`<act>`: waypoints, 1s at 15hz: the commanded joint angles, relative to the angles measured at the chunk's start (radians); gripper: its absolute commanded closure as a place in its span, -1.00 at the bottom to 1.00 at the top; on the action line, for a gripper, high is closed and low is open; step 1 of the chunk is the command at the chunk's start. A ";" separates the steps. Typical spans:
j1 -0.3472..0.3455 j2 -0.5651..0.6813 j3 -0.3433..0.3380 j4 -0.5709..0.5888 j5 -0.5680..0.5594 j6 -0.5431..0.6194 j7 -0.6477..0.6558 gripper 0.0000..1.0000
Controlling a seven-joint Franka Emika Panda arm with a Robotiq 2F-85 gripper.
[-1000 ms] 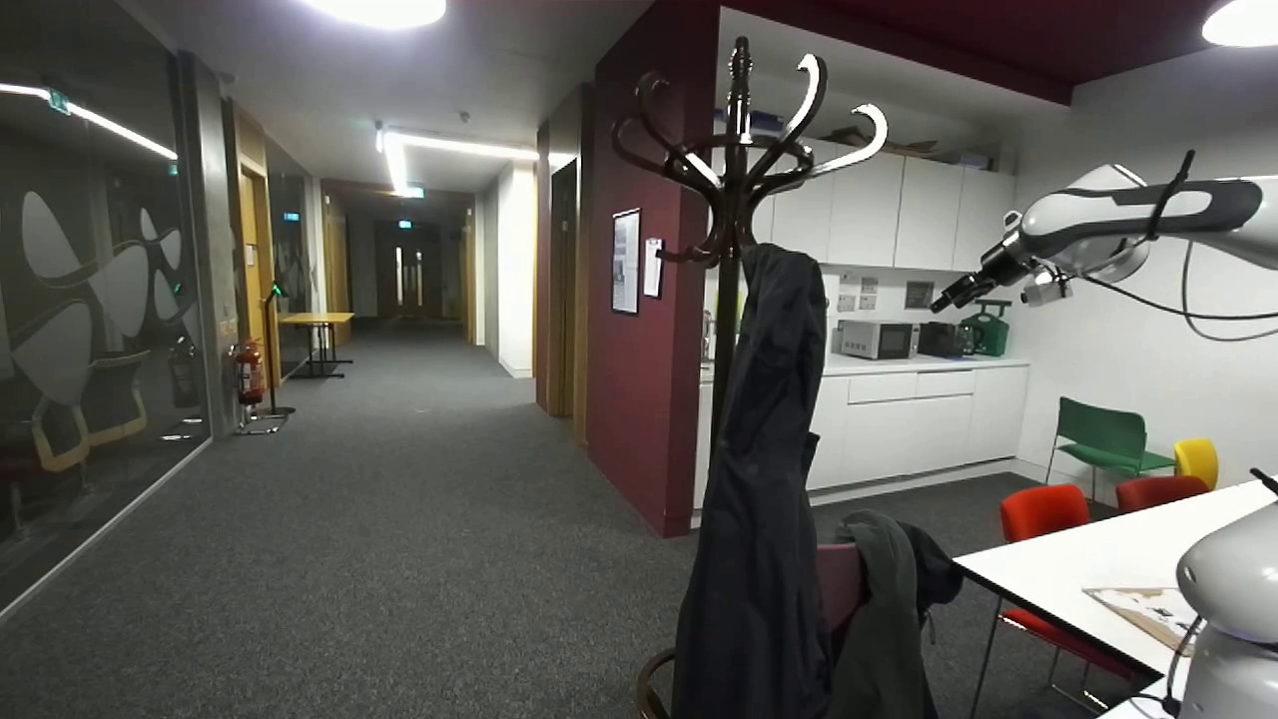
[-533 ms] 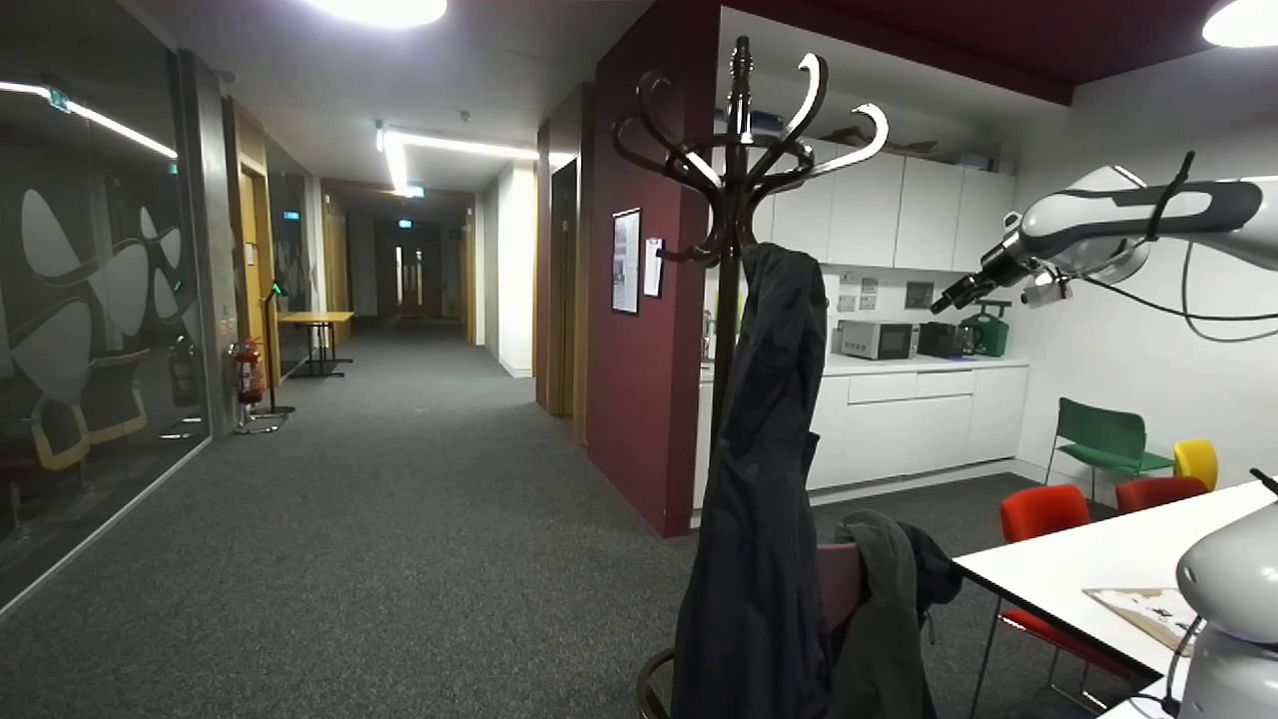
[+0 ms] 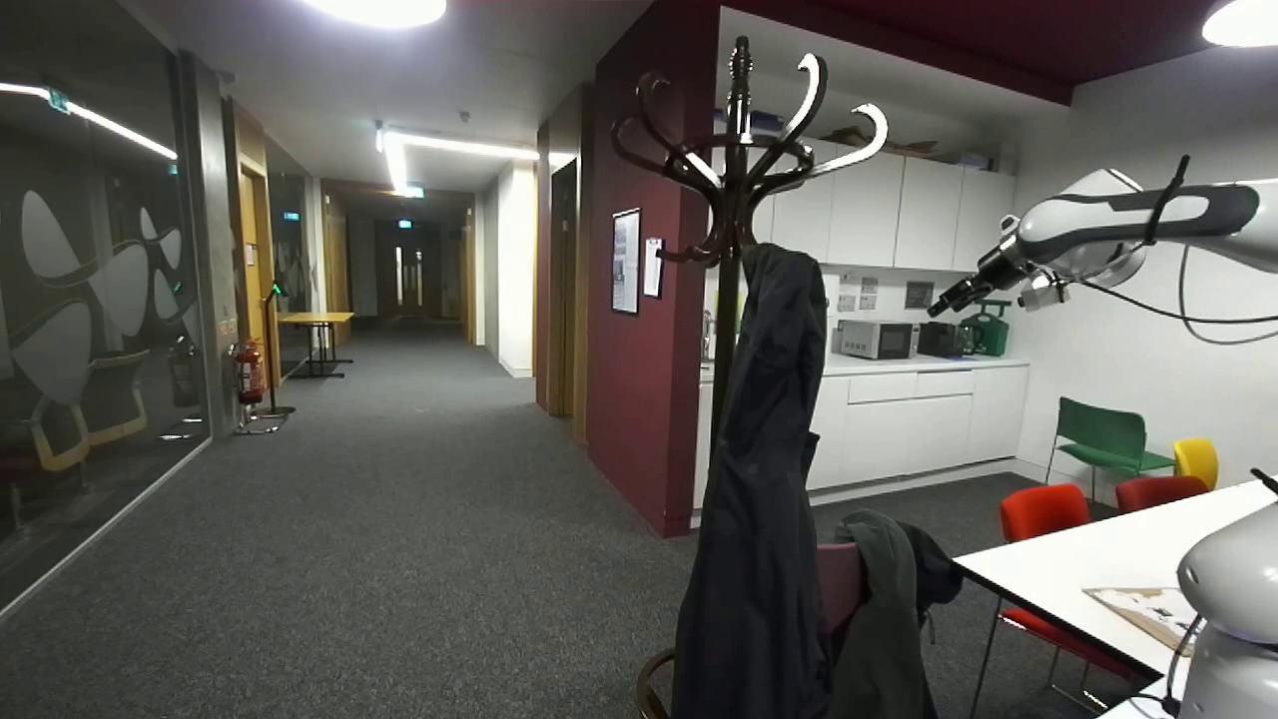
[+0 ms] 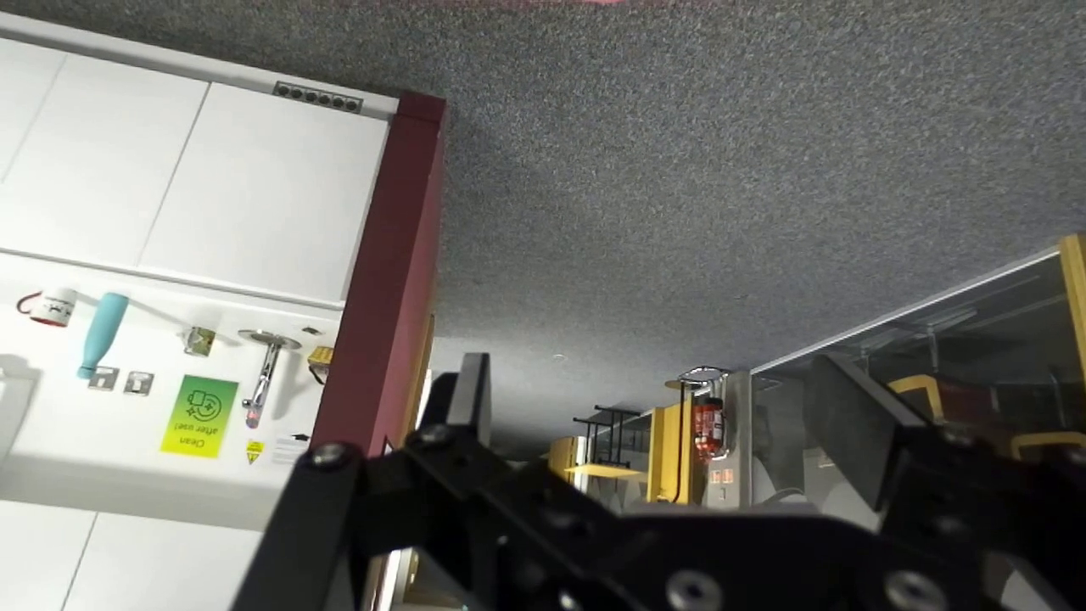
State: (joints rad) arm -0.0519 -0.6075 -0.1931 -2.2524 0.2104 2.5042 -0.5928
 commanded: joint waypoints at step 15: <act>0.266 -0.067 0.067 -0.030 -0.048 0.204 0.202 -1.00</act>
State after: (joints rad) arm 0.1569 -0.6717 -0.1011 -2.3085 0.1550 2.6783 -0.4035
